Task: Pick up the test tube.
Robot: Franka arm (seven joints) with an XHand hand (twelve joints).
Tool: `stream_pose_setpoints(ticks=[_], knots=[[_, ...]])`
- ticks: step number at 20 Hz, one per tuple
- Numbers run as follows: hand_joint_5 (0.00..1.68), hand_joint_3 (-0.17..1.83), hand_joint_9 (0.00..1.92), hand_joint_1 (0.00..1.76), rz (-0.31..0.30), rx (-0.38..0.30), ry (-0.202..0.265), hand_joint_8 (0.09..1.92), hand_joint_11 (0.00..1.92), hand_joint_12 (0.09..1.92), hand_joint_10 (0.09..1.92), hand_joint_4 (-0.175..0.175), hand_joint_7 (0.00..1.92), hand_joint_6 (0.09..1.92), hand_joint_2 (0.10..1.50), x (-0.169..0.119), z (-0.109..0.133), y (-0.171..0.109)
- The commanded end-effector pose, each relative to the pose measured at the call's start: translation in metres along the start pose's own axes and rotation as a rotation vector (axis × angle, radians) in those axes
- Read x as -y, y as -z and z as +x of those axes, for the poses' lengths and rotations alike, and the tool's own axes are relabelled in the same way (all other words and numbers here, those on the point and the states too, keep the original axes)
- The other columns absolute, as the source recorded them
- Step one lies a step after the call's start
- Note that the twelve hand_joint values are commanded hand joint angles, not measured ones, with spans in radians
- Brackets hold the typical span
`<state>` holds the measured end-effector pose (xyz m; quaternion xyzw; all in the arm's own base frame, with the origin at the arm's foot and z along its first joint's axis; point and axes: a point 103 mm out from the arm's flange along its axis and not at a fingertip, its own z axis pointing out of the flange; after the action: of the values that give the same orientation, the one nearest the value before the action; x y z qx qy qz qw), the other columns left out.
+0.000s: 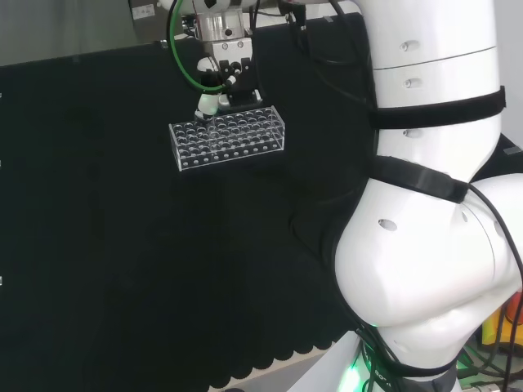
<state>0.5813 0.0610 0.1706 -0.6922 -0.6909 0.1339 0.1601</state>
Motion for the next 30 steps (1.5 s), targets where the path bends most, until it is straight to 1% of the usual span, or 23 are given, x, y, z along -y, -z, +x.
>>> stream_pose_setpoints(ticks=[1, 3, 4, 6, 9, 13, 15, 18, 26, 30], knots=[[1.13, 0.35, 1.39, 1.13, -0.077, -0.009, -0.008, 0.50, 0.92, 1.21, 0.60, -0.073, 1.56, 0.71, 0.84, 0.001, 0.003, 0.000], [1.22, 0.31, 1.46, 1.18, -0.117, -0.030, -0.014, 0.48, 1.04, 1.12, 0.56, -0.135, 1.63, 0.62, 0.85, 0.003, 0.003, 0.000], [1.25, 0.32, 1.49, 1.19, -0.141, -0.042, -0.018, 0.47, 1.11, 1.07, 0.55, -0.155, 1.65, 0.58, 0.84, 0.004, 0.005, 0.000], [1.29, 0.38, 1.55, 1.21, -0.173, -0.058, -0.025, 0.46, 1.22, 0.96, 0.52, -0.171, 1.69, 0.52, 0.79, 0.005, 0.006, 0.001], [1.32, 0.46, 1.60, 1.22, -0.193, -0.078, -0.024, 0.46, 1.29, 0.88, 0.51, -0.175, 1.73, 0.51, 0.75, 0.005, 0.009, 0.005], [1.34, 0.51, 1.62, 1.22, -0.218, -0.120, -0.024, 0.47, 1.30, 0.85, 0.50, -0.175, 1.74, 0.48, 0.72, 0.005, 0.006, 0.012], [1.35, 0.54, 1.63, 1.23, -0.226, -0.129, -0.019, 0.47, 1.30, 0.85, 0.50, -0.175, 1.74, 0.47, 0.70, 0.005, 0.007, 0.014], [1.36, 0.55, 1.63, 1.23, -0.223, -0.138, -0.016, 0.47, 1.30, 0.84, 0.49, -0.175, 1.74, 0.46, 0.69, 0.006, 0.008, 0.017], [1.37, 0.57, 1.63, 1.23, -0.225, -0.183, -0.028, 0.47, 1.30, 0.85, 0.49, -0.175, 1.74, 0.45, 0.67, 0.008, 0.009, 0.030], [1.37, 0.58, 1.63, 1.23, -0.226, -0.185, -0.031, 0.47, 1.30, 0.85, 0.49, -0.175, 1.74, 0.45, 0.67, 0.009, 0.013, 0.039]])
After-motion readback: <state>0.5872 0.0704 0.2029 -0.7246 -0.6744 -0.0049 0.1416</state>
